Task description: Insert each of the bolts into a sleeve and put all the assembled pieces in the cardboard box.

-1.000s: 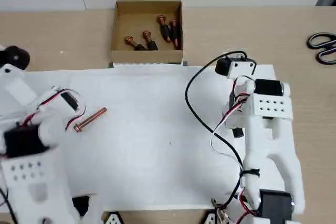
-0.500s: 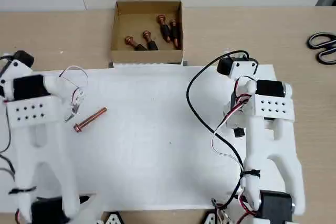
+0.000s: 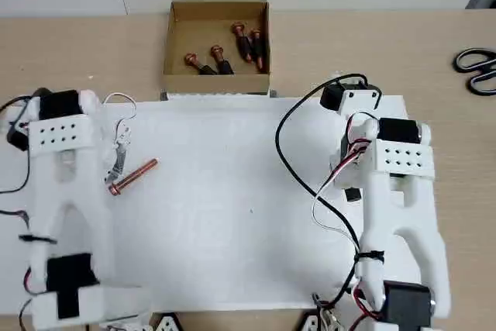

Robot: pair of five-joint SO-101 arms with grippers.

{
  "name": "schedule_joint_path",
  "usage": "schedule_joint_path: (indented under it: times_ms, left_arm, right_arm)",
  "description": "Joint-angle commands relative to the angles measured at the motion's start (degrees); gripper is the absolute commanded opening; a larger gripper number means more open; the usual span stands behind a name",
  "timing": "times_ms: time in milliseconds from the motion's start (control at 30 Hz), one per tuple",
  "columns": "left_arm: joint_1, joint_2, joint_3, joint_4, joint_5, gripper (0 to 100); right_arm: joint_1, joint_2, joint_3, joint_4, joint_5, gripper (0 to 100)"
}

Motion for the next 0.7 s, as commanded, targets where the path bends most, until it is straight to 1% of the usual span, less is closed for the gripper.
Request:
schedule_joint_path:
  times_ms: [0, 200, 267, 367, 433, 667]
  left_arm:
    - [0.3, 2.5, -2.2, -2.9, 0.5, 1]
    - [0.2, 6.9, -2.2, -7.2, 0.5, 1]
    - [0.2, 8.1, -2.2, -8.3, 0.5, 5]
    - [0.2, 9.8, -2.2, -8.8, 0.5, 13]
    - [0.2, 10.6, -2.2, -8.8, 0.5, 16]
    - [-0.1, 12.2, -2.0, -8.4, 0.5, 17]
  right_arm:
    - [0.6, -2.8, -0.4, -0.8, 0.5, 1.3]
    - [0.6, -4.2, -0.4, -0.7, 0.5, 1.3]
    - [0.6, -4.4, -0.4, -0.6, 0.5, 1.3]
    - [0.6, -4.5, -0.4, -0.5, 0.5, 1.3]
    - [0.6, -4.5, -0.4, -0.5, 0.5, 1.3]
    - [0.6, -4.4, -0.4, -0.8, 0.5, 1.3]
